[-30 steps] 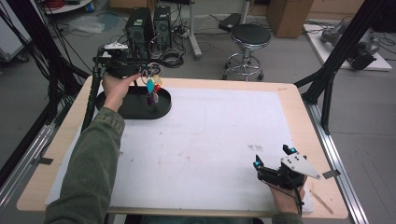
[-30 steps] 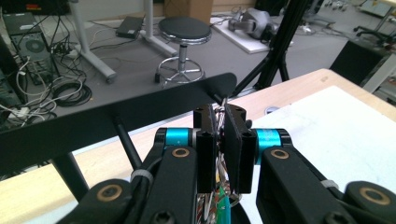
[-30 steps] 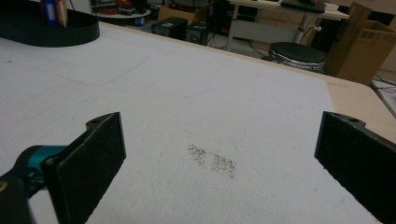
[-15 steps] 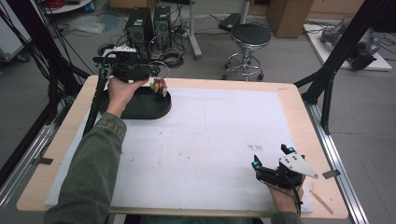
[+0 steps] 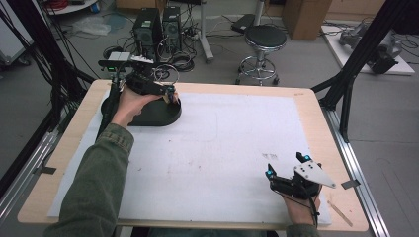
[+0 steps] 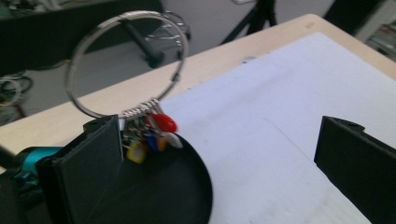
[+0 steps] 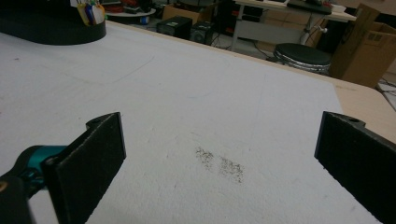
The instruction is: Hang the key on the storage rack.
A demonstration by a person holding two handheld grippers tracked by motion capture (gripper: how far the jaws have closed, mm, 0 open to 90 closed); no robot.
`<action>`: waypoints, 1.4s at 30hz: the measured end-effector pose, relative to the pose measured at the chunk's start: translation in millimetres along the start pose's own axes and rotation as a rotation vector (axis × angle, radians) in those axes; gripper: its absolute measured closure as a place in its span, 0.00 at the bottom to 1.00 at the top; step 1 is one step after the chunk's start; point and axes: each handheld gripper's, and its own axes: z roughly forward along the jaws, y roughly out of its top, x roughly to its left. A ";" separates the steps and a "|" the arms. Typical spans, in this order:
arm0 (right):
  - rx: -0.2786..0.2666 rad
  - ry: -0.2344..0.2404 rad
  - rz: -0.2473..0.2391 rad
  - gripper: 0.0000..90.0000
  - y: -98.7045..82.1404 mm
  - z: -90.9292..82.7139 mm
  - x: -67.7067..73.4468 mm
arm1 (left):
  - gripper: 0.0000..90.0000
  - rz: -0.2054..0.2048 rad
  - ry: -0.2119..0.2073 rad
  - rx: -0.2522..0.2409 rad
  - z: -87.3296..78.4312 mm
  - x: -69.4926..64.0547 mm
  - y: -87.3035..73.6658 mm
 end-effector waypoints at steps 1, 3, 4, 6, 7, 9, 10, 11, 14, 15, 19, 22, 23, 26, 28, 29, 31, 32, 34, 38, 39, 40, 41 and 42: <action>0.000 0.000 0.001 0.01 0.0 0.0 0.0 | 0.02 0.005 -0.007 0.005 -0.7 -0.4 -0.6; 0.001 0.002 0.003 0.01 0.0 -0.1 0.4 | 0.02 0.024 -0.003 0.006 -3.1 -2.3 -2.2; 0.002 0.004 0.001 0.01 0.2 0.0 0.4 | 0.02 0.028 -0.005 0.004 -4.8 -2.8 -3.1; 0.001 0.003 0.000 0.01 0.3 0.6 0.5 | 0.02 0.028 -0.011 -0.001 -8.3 -4.3 -5.1; 0.003 0.005 0.002 0.01 0.5 0.8 1.0 | 0.02 0.031 -0.007 -0.003 -10.3 -4.9 -6.2; 0.005 0.007 -0.003 0.01 1.0 1.5 1.5 | 0.02 0.022 -0.006 -0.017 -14.1 -6.1 -9.6; 0.002 0.008 -0.003 0.01 1.1 2.1 1.9 | 0.02 0.011 -0.011 -0.029 -15.7 -7.1 -11.9; 0.002 0.008 -0.005 0.01 1.3 2.6 2.1 | 0.02 0.005 -0.019 -0.034 -17.8 -8.1 -14.8; 0.003 0.012 -0.005 0.01 1.5 3.8 2.7 | 0.02 0.003 -0.021 -0.042 -20.6 -11.1 -20.7; 0.004 0.011 -0.005 0.01 1.7 4.0 3.1 | 0.02 0.004 -0.020 -0.041 -21.5 -11.5 -22.5; 0.007 0.015 -0.012 0.01 1.9 4.8 3.7 | 0.02 -0.002 -0.015 -0.046 -25.9 -12.8 -29.8; 0.010 0.018 -0.009 0.01 1.7 4.9 3.7 | 0.02 0.007 -0.009 -0.050 -30.1 -14.1 -35.7; 0.009 0.018 -0.008 0.01 1.7 5.1 3.8 | 0.02 0.009 -0.006 -0.052 -31.4 -15.0 -38.7; 0.007 0.017 -0.012 0.01 1.9 5.4 3.4 | 0.02 0.022 0.003 -0.046 -34.3 -17.9 -46.0; 0.007 0.018 -0.012 0.01 2.0 5.2 3.3 | 0.02 0.033 0.011 -0.035 -36.5 -18.9 -49.1; 0.008 0.018 -0.011 0.01 2.0 5.2 3.4 | 0.02 0.036 0.017 -0.031 -37.7 -19.7 -50.5; 0.010 0.014 -0.010 0.01 2.1 5.5 3.5 | 0.02 0.046 0.024 -0.025 -41.3 -21.4 -52.9; 0.011 0.015 -0.008 0.01 2.1 5.7 3.4 | 0.02 0.049 0.026 -0.026 -42.7 -22.3 -53.6; 0.012 0.018 -0.005 0.01 2.0 6.1 3.7 | 0.02 0.053 0.031 -0.029 -46.8 -24.4 -55.3; 0.011 0.018 -0.006 0.01 2.0 6.2 3.0 | 0.02 0.063 0.043 -0.033 -53.1 -27.2 -61.1; 0.011 0.019 -0.003 0.01 2.0 6.0 2.9 | 0.02 0.066 0.052 -0.038 -55.0 -28.0 -64.0; 0.013 0.020 0.000 0.01 2.0 5.6 3.0 | 0.02 0.076 0.060 -0.046 -56.2 -28.7 -66.0; 0.010 0.020 -0.002 0.01 2.0 5.7 2.7 | 0.02 0.086 0.073 -0.053 -57.8 -29.9 -68.6; 0.006 0.016 -0.004 0.01 2.1 5.7 2.4 | 0.02 0.089 0.077 -0.054 -58.7 -30.7 -71.1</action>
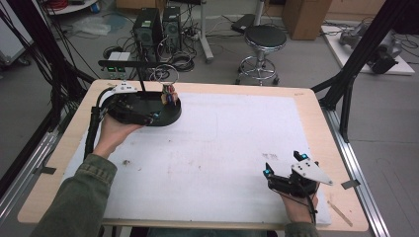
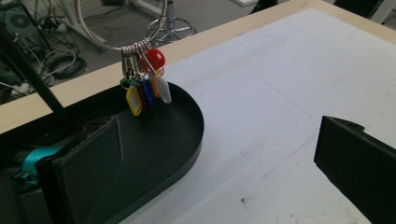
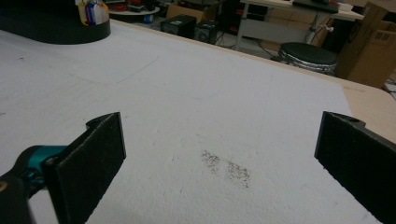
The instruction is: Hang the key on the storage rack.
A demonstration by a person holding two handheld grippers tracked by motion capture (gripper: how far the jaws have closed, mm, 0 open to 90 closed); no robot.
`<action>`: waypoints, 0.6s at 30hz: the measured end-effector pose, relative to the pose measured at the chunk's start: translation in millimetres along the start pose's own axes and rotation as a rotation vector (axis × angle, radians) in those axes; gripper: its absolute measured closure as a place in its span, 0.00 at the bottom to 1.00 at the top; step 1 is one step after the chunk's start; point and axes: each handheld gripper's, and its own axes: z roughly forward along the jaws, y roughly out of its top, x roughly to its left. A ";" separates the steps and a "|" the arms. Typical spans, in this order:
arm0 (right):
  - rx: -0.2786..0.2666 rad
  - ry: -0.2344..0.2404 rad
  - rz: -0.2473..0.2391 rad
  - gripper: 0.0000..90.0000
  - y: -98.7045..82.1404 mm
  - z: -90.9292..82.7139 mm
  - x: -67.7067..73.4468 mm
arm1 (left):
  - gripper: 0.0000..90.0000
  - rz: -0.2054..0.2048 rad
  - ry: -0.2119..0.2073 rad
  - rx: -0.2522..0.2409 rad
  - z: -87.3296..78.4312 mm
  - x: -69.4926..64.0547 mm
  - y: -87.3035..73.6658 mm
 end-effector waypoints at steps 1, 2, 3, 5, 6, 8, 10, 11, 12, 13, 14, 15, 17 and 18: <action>0.003 0.001 0.004 0.01 0.0 -0.1 0.1 | 0.02 0.004 -0.003 0.005 -1.1 -0.3 -2.1; 0.001 0.002 0.005 0.01 -0.1 0.0 0.1 | 0.02 0.004 -0.004 0.009 -1.9 -0.5 -4.3; 0.004 0.001 0.006 0.01 -0.2 -0.1 0.1 | 0.02 0.005 -0.003 0.012 -3.0 -0.5 -6.4; 0.004 0.001 0.007 0.01 -0.2 -0.1 0.2 | 0.02 -0.001 0.002 0.013 -4.7 -0.2 -11.1; 0.003 0.001 0.006 0.01 0.0 -0.1 0.1 | 0.02 -0.005 0.000 0.014 -5.4 0.1 -12.9; 0.002 -0.001 0.004 0.01 0.0 -0.1 0.2 | 0.02 -0.016 0.011 0.012 -6.9 0.2 -19.7; 0.007 0.005 0.013 0.01 -0.2 0.2 0.7 | 0.02 -0.032 0.014 0.010 -8.0 1.3 -26.6; 0.007 0.007 0.007 0.01 -0.4 0.8 0.2 | 0.02 -0.043 0.013 0.013 -8.4 2.1 -30.1; 0.013 0.010 0.010 0.01 -0.4 1.3 0.8 | 0.02 -0.048 0.023 0.024 -8.6 2.9 -32.9; 0.015 0.010 0.004 0.01 -0.5 1.7 1.1 | 0.02 -0.054 0.036 0.016 -9.3 3.3 -35.9; 0.015 0.013 0.006 0.01 -0.5 2.1 1.6 | 0.02 -0.070 0.034 0.006 -10.2 4.3 -38.6; 0.018 0.013 0.004 0.01 -0.4 2.2 2.0 | 0.02 -0.080 0.028 0.006 -11.5 5.8 -41.0; 0.021 0.012 -0.004 0.01 -0.2 2.6 2.3 | 0.02 -0.093 0.034 0.004 -13.4 7.8 -45.3; 0.023 0.016 -0.007 0.01 -0.3 2.7 2.2 | 0.02 -0.098 0.032 0.004 -14.4 9.1 -47.3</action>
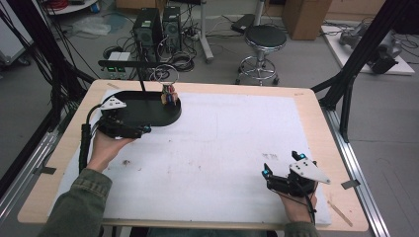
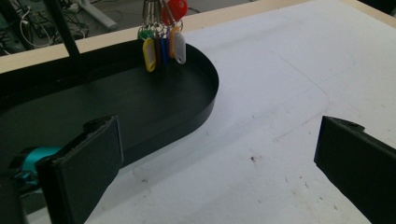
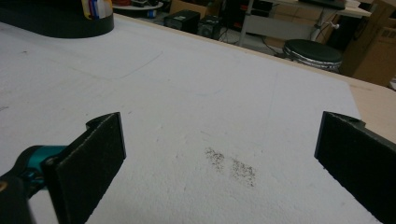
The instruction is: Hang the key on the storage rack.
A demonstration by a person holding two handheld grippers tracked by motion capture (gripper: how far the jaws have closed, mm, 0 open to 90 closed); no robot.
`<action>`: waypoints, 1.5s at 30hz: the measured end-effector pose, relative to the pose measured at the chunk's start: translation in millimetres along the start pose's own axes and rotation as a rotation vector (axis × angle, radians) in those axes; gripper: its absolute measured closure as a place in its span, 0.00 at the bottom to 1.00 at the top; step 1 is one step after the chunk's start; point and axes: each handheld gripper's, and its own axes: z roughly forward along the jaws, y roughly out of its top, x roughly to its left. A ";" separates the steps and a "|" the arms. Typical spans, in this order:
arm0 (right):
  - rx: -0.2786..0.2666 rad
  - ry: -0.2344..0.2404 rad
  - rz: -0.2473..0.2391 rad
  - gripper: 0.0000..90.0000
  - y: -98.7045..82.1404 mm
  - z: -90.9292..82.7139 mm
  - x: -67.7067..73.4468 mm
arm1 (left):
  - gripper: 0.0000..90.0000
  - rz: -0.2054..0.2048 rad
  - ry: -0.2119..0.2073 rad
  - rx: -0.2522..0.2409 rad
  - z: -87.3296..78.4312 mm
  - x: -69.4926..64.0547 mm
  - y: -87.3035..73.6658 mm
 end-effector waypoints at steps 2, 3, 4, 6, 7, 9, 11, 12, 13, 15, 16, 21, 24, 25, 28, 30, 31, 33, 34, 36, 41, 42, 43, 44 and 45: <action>-0.001 -0.002 -0.001 0.01 -0.1 0.7 0.2 | 0.02 -0.007 0.005 0.003 -1.5 2.0 -3.7; -0.003 -0.002 -0.004 0.01 0.0 0.7 0.2 | 0.02 -0.013 0.005 0.004 -2.3 2.7 -5.5; -0.002 -0.003 -0.006 0.01 0.1 0.5 0.0 | 0.02 -0.012 0.003 0.005 -3.5 3.7 -7.0; -0.005 -0.004 -0.002 0.01 0.2 -0.1 -1.0 | 0.02 -0.015 0.005 -0.001 -6.3 4.3 -9.8; -0.001 -0.005 0.003 0.01 0.1 -0.6 -1.3 | 0.02 -0.016 0.003 -0.004 -7.8 4.9 -11.1; -0.004 -0.008 0.006 0.01 0.1 -1.1 -2.0 | 0.02 -0.018 0.006 -0.005 -10.7 5.5 -13.7; -0.007 -0.006 0.011 0.01 0.0 -1.3 -1.9 | 0.02 -0.014 0.009 -0.007 -13.0 6.7 -16.8; -0.006 -0.007 0.011 0.01 0.1 -1.5 -1.8 | 0.02 -0.018 0.009 -0.004 -13.9 7.2 -18.5; -0.006 -0.007 0.010 0.01 0.2 -1.6 -1.7 | 0.02 -0.015 0.017 -0.001 -14.6 7.8 -20.3; -0.005 -0.008 0.010 0.01 0.2 -1.6 -1.7 | 0.02 -0.013 0.028 0.005 -16.0 8.7 -24.2; -0.007 -0.010 0.007 0.01 0.2 -1.7 -1.9 | 0.02 -0.007 0.044 0.006 -16.6 8.7 -26.3; -0.008 -0.011 0.008 0.01 0.0 -1.8 -2.5 | 0.02 0.011 0.065 0.030 -18.0 9.2 -37.3; -0.007 -0.010 0.008 0.01 -0.1 -1.7 -2.4 | 0.02 -0.002 0.060 0.032 -18.5 10.7 -43.3; -0.003 -0.007 0.010 0.01 -0.2 -1.6 -2.3 | 0.02 -0.006 0.059 0.035 -18.6 11.8 -45.1; 0.000 -0.005 0.007 0.01 0.0 -1.3 -2.0 | 0.02 -0.009 0.061 0.033 -20.0 14.1 -49.3; -0.003 -0.006 0.001 0.01 0.0 -0.7 -2.2 | 0.02 -0.013 0.061 0.021 -22.2 14.9 -51.7; 0.001 -0.002 0.010 0.01 0.0 -0.6 -1.5 | 0.02 -0.015 0.066 0.016 -23.2 14.9 -53.1; 0.003 -0.003 0.010 0.01 0.1 -0.2 -1.0 | 0.02 -0.010 0.065 0.014 -25.2 15.4 -56.0; 0.000 -0.002 0.004 0.01 0.3 0.3 -1.3 | 0.02 -0.012 0.068 0.011 -26.0 15.3 -57.4; 0.003 0.002 0.011 0.01 0.4 0.4 -0.2 | 0.02 -0.005 0.075 -0.008 -29.1 15.2 -60.5; 0.005 0.001 0.008 0.01 0.4 0.8 -0.1 | 0.02 0.003 0.107 -0.020 -34.8 15.1 -68.2; 0.005 0.001 0.007 0.01 0.5 0.7 -0.1 | 0.02 0.002 0.111 -0.022 -36.2 15.4 -70.3; 0.006 0.001 0.008 0.01 0.5 0.5 0.0 | 0.02 -0.001 0.115 -0.024 -38.1 16.0 -72.7; 0.005 0.002 0.004 0.01 0.4 0.3 -0.2 | 0.02 -0.003 0.119 -0.027 -39.6 16.5 -74.0; 0.004 0.002 0.006 0.01 0.4 0.2 -0.1 | 0.02 -0.012 0.120 -0.035 -42.2 17.1 -76.1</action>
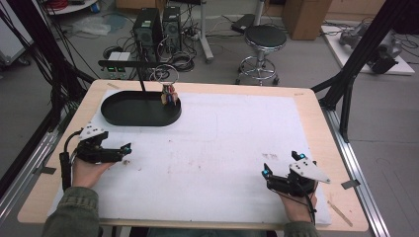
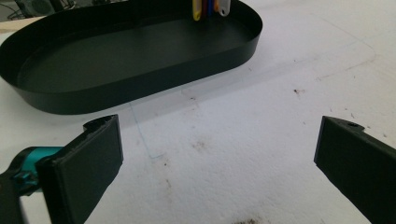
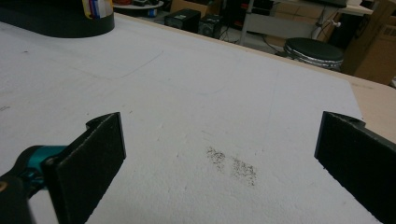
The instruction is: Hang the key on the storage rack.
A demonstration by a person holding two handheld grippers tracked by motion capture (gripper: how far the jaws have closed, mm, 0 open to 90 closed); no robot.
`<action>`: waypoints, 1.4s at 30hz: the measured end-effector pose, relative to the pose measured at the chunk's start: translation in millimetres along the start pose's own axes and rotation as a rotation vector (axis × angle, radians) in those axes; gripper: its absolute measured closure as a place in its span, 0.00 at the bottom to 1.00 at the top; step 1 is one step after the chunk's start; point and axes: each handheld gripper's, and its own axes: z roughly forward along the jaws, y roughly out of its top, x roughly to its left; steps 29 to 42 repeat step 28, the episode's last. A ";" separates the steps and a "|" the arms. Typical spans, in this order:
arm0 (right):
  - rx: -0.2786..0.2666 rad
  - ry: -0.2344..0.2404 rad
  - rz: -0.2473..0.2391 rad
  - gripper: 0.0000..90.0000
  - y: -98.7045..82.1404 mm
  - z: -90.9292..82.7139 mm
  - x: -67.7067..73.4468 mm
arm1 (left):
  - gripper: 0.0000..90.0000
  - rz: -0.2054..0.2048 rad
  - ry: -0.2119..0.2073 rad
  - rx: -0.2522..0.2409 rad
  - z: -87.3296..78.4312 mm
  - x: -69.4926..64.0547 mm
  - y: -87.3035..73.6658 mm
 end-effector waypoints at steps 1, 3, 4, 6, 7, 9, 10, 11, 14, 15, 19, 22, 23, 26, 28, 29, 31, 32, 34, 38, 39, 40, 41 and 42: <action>0.001 0.001 0.000 0.01 -0.1 -0.2 0.1 | 0.02 -0.003 0.005 -0.002 -1.4 0.5 -1.1; -0.002 0.002 -0.002 0.01 -0.2 0.1 0.1 | 0.02 -0.007 0.008 -0.008 -5.9 1.7 -4.0; -0.001 0.002 -0.002 0.01 -0.3 0.2 0.1 | 0.02 -0.010 0.009 -0.023 -8.9 1.3 -5.7; -0.002 0.009 0.003 0.01 -0.5 0.1 0.1 | 0.02 -0.009 0.015 -0.031 -13.3 0.7 -8.4; -0.005 0.012 0.011 0.01 -0.5 -0.3 0.4 | 0.02 -0.012 0.015 -0.033 -14.4 0.7 -9.3; -0.003 0.012 0.017 0.01 -0.7 -1.1 0.4 | 0.02 -0.010 0.024 -0.040 -18.4 1.7 -11.3; -0.001 0.013 0.022 0.01 -0.8 -1.4 0.7 | 0.02 -0.014 0.030 -0.045 -20.4 2.4 -12.5; -0.002 0.013 0.022 0.01 -0.9 -1.3 0.6 | 0.02 -0.020 0.033 -0.050 -23.3 3.6 -14.5; -0.007 0.011 0.015 0.01 -0.9 -1.4 0.1 | 0.02 -0.035 0.034 -0.057 -28.6 6.0 -19.9; -0.005 0.013 0.021 0.01 -0.9 -1.4 0.7 | 0.02 -0.040 0.035 -0.059 -30.2 6.6 -21.6; 0.001 0.018 0.017 0.01 -0.9 -0.8 1.7 | 0.02 -0.061 0.039 -0.076 -31.6 9.3 -24.1; -0.001 0.023 0.022 0.01 -1.3 -0.6 1.8 | 0.02 -0.058 0.038 -0.064 -29.2 9.9 -25.1; 0.002 0.024 0.024 0.01 -1.4 -1.0 1.7 | 0.02 -0.057 0.035 -0.058 -28.3 10.1 -25.5; -0.002 0.021 0.024 0.01 -1.8 -1.3 0.9 | 0.02 -0.054 0.036 -0.059 -27.1 9.9 -25.5; 0.001 0.019 0.030 0.01 -2.1 -2.0 0.8 | 0.02 -0.052 0.035 -0.058 -26.8 10.0 -25.6; 0.001 0.019 0.030 0.01 -2.1 -2.0 0.8 | 0.02 -0.052 0.035 -0.058 -26.8 10.0 -25.6; 0.001 0.019 0.030 0.01 -2.1 -2.0 0.8 | 0.02 -0.052 0.035 -0.058 -26.8 10.0 -25.6; 0.001 0.019 0.030 0.01 -2.1 -2.0 0.8 | 0.02 -0.052 0.035 -0.058 -26.8 10.0 -25.6; 0.001 0.019 0.030 0.01 -2.1 -2.0 0.8 | 0.02 -0.052 0.035 -0.058 -26.8 10.0 -25.6; 0.001 0.019 0.030 0.01 -2.1 -2.0 0.8 | 0.02 -0.052 0.035 -0.058 -26.8 10.0 -25.6; 0.001 0.019 0.030 0.01 -2.1 -2.0 0.8 | 0.02 -0.052 0.035 -0.058 -26.8 10.0 -25.6; 0.001 0.019 0.030 0.01 -2.1 -2.0 0.8 | 0.02 -0.052 0.035 -0.058 -26.8 10.0 -25.6; 0.001 0.019 0.030 0.01 -2.1 -2.0 0.8 | 0.02 -0.052 0.035 -0.058 -26.8 10.0 -25.6; 0.001 0.019 0.030 0.01 -2.1 -2.0 0.8 | 0.02 -0.052 0.035 -0.058 -26.8 10.0 -25.6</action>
